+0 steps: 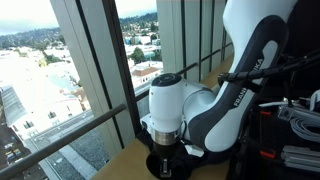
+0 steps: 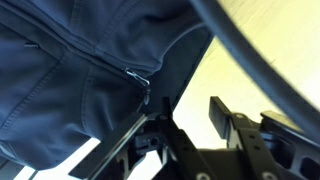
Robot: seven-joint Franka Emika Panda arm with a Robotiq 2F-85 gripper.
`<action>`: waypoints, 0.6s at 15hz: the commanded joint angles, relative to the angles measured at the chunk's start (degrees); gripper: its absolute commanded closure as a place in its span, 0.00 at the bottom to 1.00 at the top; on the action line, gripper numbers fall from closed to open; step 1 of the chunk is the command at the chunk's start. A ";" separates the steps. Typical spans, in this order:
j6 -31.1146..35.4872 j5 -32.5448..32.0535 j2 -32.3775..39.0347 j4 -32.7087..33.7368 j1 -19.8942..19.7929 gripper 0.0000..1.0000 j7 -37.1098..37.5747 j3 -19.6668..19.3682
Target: Close the zipper of the black vest
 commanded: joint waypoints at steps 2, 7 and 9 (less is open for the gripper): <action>1.81 -1.00 -6.23 -7.32 -0.94 0.18 2.53 0.18; 3.43 -0.83 -17.22 -19.17 -4.07 0.00 3.33 -0.10; 3.65 -0.99 -21.54 -23.35 -6.20 0.00 2.91 -0.06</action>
